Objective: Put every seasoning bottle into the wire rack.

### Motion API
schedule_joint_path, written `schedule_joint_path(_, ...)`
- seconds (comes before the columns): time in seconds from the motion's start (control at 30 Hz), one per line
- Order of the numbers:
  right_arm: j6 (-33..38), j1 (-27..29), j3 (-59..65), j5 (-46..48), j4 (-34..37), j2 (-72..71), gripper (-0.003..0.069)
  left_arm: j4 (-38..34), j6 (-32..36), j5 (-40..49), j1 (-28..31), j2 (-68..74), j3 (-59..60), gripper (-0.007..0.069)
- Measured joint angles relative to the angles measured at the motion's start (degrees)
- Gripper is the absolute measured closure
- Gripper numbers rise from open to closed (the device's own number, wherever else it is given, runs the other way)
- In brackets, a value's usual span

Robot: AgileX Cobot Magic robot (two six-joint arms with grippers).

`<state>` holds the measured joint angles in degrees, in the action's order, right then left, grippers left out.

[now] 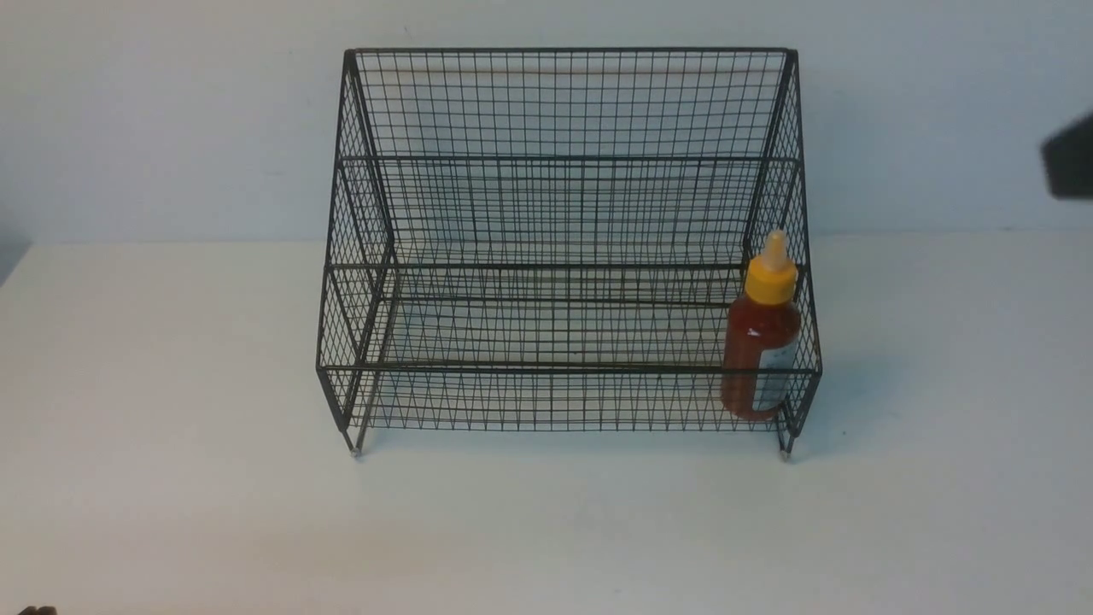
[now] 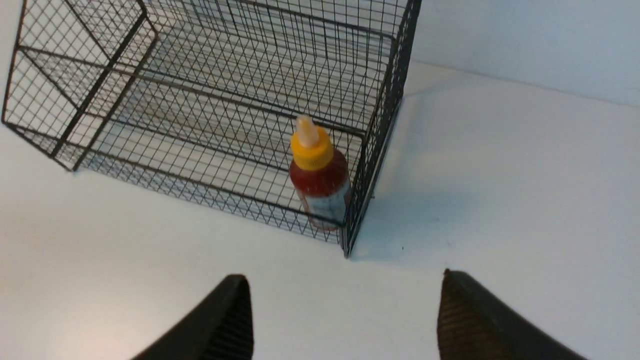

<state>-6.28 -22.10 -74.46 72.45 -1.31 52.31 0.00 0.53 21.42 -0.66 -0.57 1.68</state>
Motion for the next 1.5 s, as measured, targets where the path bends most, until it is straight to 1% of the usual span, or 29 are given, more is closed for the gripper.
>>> schedule_joint_path(0.1,-0.8,0.0,9.4,-0.5,0.4,-8.5,0.0352,-0.3,0.0,0.0,0.0,0.0,0.0,0.0629)
schedule_joint_path(0.13,-1.3,0.0,14.2,-1.8,0.7,-12.8,0.0407,0.0,0.0,0.0,0.0,0.0,0.0,0.0629)
schedule_joint_path(0.17,-1.5,0.0,15.0,-2.7,0.8,-13.5,0.0417,-0.3,0.0,0.0,0.0,0.0,0.0,0.0629)
schedule_joint_path(0.2,-1.7,0.0,21.0,-6.5,1.3,-18.4,0.0485,0.0,0.0,0.0,0.0,0.0,0.0,0.0629)
schedule_joint_path(0.27,-1.7,0.0,28.7,-13.3,1.3,-24.5,0.0585,0.0,0.0,0.0,0.0,0.0,0.0,0.0629)
schedule_joint_path(0.3,-1.6,0.0,33.7,-18.3,1.3,-27.2,0.0621,0.0,0.0,0.0,0.0,0.0,0.0,0.0629)
schedule_joint_path(0.33,-1.6,0.0,36.7,-20.8,1.3,-29.0,0.0640,0.0,0.0,0.0,0.0,0.0,0.0,0.0629)
schedule_joint_path(0.37,-1.5,0.0,37.4,-22.4,1.3,-29.5,0.0643,0.0,0.0,0.0,0.0,0.0,0.0,0.0629)
schedule_joint_path(0.4,-1.4,0.0,41.6,-27.4,1.3,-31.8,0.0659,0.0,0.0,0.0,0.0,0.0,0.0,0.0629)
schedule_joint_path(0.43,-1.4,0.0,46.8,-34.3,1.3,-34.4,0.0669,0.0,0.0,0.0,0.0,0.0,0.0,0.0629)
schedule_joint_path(0.5,-1.4,0.0,49.1,-37.7,1.3,-35.4,0.0671,0.0,0.0,0.0,0.0,0.0,0.0,0.0629)
schedule_joint_path(0.57,-1.4,0.0,52.8,-44.2,1.3,-37.1,0.0673,0.0,0.0,0.0,0.0,0.0,0.0,0.0629)
schedule_joint_path(0.6,-1.4,0.0,53.7,-46.0,1.3,-37.5,0.0673,0.0,0.0,0.0,0.0,0.0,0.0,0.0629)
schedule_joint_path(0.7,-1.4,0.0,55.5,-48.5,1.3,-37.6,0.0673,0.0,0.0,0.0,0.0,0.0,0.0,0.0629)
schedule_joint_path(1.0,-1.7,0.0,57.7,-47.1,1.3,-37.6,0.0673,0.0,0.0,0.0,0.0,0.0,0.0,0.0629)
schedule_joint_path(1.4,-1.5,0.0,58.1,-46.9,-2.2,-37.6,0.0673,0.0,0.0,0.0,0.0,0.0,0.0,0.0629)
schedule_joint_path(1.5,-0.2,0.5,59.8,-47.1,-2.8,-39.4,0.0673,0.0,0.0,0.0,0.0,0.0,0.0,0.0629)
